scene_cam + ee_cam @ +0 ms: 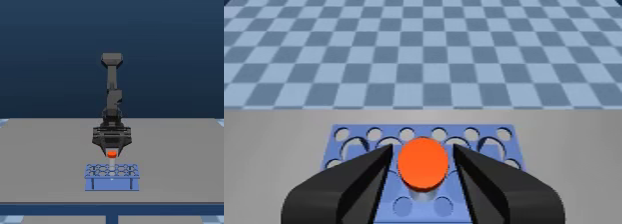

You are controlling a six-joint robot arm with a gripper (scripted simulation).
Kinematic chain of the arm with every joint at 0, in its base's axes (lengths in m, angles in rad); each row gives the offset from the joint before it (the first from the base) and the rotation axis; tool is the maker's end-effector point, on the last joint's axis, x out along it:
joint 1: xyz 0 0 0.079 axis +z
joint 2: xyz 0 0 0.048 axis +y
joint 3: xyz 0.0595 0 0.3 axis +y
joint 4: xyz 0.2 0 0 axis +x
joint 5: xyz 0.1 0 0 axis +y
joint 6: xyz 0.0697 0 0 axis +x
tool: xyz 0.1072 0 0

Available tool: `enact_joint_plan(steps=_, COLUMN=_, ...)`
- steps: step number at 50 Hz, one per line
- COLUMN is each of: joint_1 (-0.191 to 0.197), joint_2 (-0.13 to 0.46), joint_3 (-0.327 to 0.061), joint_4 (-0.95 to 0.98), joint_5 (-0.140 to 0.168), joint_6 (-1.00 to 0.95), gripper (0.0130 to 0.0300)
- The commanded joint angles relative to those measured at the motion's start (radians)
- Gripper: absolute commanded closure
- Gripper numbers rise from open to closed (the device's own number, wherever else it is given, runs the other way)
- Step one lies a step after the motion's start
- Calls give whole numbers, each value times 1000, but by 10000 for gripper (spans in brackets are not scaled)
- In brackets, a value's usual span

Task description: Pick up the centrifuge tube on the rack

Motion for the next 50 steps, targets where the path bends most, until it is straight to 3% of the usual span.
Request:
enact_joint_plan(steps=1, joint_1=0, joint_2=17, joint_3=9, joint_4=0, joint_5=-50, joint_6=1, gripper=130)
enact_joint_plan(steps=8, joint_1=0, joint_2=31, joint_3=16, joint_4=-1, joint_5=-71, joint_6=1, gripper=130)
enact_joint_plan(steps=22, joint_1=0, joint_2=34, joint_3=18, joint_4=-1, joint_5=-76, joint_6=1, gripper=130)
enact_joint_plan(steps=23, joint_1=0, joint_2=34, joint_3=18, joint_4=-1, joint_5=-76, joint_6=1, gripper=300)
enact_joint_plan(steps=50, joint_1=0, joint_2=32, joint_3=17, joint_4=-1, joint_5=-70, joint_6=1, gripper=300)
